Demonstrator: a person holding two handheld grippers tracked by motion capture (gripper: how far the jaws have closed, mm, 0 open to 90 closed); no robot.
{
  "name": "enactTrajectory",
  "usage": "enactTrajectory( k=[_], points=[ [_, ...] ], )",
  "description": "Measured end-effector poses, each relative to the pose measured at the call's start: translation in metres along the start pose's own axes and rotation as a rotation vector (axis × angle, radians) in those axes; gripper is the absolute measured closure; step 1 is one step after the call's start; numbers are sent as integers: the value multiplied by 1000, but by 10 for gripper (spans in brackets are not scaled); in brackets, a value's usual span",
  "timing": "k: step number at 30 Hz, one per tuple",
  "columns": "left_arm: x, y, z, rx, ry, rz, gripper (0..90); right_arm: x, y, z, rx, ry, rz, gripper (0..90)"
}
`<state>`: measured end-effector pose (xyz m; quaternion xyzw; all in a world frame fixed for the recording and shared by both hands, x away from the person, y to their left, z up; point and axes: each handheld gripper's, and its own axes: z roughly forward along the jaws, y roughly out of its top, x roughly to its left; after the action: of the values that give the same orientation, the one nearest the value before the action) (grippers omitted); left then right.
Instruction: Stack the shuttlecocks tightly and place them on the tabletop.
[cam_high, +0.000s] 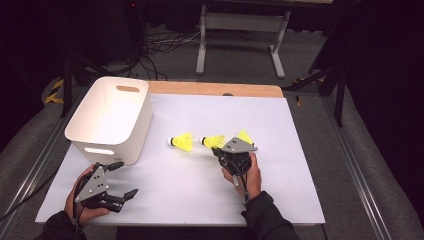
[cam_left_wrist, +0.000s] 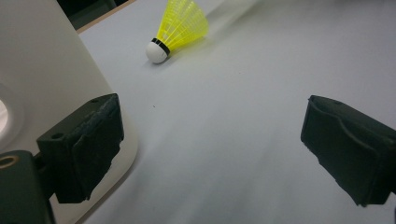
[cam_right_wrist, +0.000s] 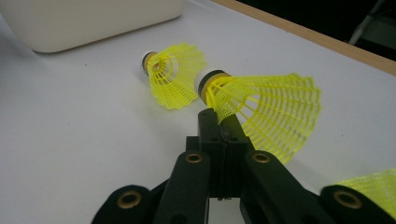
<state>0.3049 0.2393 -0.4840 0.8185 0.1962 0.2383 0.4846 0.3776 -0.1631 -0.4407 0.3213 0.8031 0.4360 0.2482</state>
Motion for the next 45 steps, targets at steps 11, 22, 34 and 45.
enactTrajectory(
  k=[11,22,34,45],
  points=[
    [0,0,-1,-4,0,-1,65,-2,4,7,-6,81,-22,900],
    [0,0,-1,-6,0,0,66,-2,6,26,25,157,-24,900],
    [0,0,-1,-3,-3,-2,69,-2,10,43,46,186,-22,900],
    [-1,0,0,7,-9,9,72,2,11,55,55,207,-19,900]
  ],
)
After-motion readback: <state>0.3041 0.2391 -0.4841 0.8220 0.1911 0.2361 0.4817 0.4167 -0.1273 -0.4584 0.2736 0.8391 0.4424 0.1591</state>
